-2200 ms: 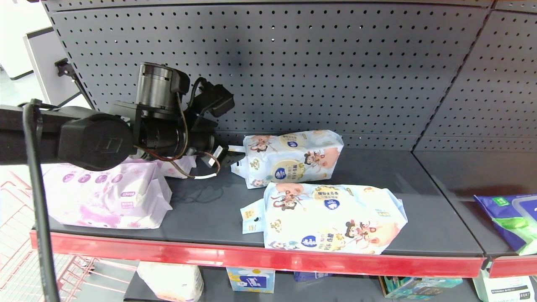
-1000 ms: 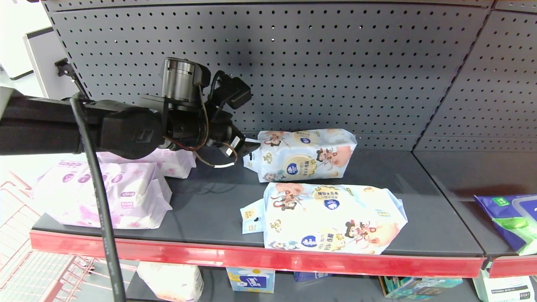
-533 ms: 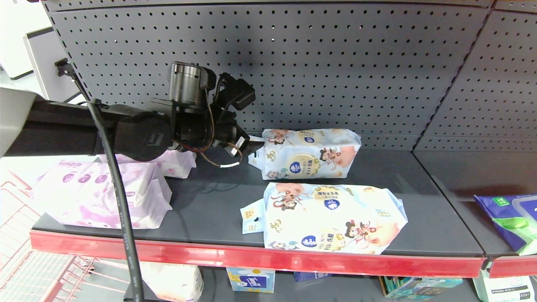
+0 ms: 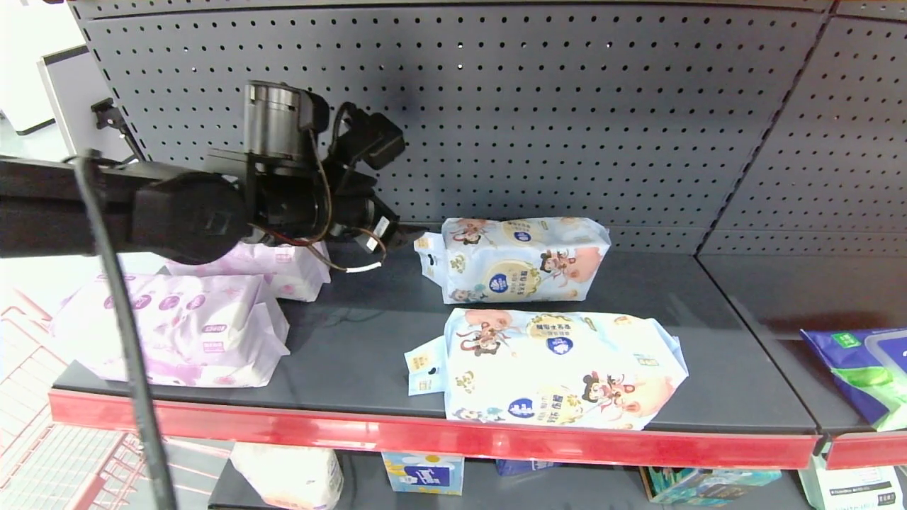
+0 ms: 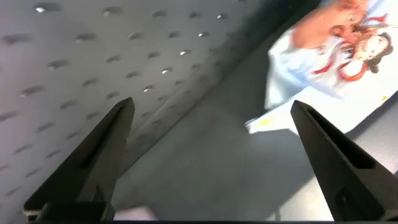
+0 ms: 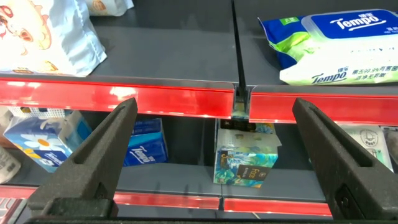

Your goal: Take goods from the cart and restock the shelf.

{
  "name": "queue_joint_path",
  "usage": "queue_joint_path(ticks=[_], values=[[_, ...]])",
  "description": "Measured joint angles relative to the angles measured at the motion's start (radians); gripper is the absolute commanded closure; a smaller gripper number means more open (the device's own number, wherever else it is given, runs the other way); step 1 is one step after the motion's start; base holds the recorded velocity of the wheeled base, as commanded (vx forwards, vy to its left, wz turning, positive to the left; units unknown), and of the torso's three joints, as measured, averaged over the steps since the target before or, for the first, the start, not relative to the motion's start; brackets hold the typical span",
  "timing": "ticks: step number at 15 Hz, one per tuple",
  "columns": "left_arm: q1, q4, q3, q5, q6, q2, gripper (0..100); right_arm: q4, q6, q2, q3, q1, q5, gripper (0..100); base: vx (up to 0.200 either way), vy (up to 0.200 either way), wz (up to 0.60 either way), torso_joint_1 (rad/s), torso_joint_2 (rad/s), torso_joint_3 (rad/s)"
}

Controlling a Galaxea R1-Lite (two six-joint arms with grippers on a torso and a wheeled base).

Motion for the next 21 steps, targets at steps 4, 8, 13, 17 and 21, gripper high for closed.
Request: queue_joint_path(ticks=[4,8,13,17,21], values=[[0.086,0.003,0.292,0.000,-0.041,-0.283,0,0.000,0.000,0.000,0.000,0.000,0.000,0,0.000,0.000,0.00,0.000,0.00,0.000],[0.200,0.084,0.589,0.017,-0.251,-0.642,0,0.000,0.000,0.000,0.000,0.000,0.000,0,0.000,0.000,0.00,0.000,0.00,0.000],[0.335,0.443,0.720,0.033,-0.549,-1.084,0,0.000,0.000,0.000,0.000,0.000,0.000,0,0.000,0.000,0.00,0.000,0.00,0.000],[0.365,0.598,0.771,0.028,-0.581,-1.370,0,0.000,0.000,0.000,0.000,0.000,0.000,0,0.000,0.000,0.00,0.000,0.00,0.000],[0.325,0.676,0.812,0.026,-0.451,-1.562,0,0.000,0.000,0.000,0.000,0.000,0.001,0,0.000,0.000,0.00,0.000,0.00,0.000]])
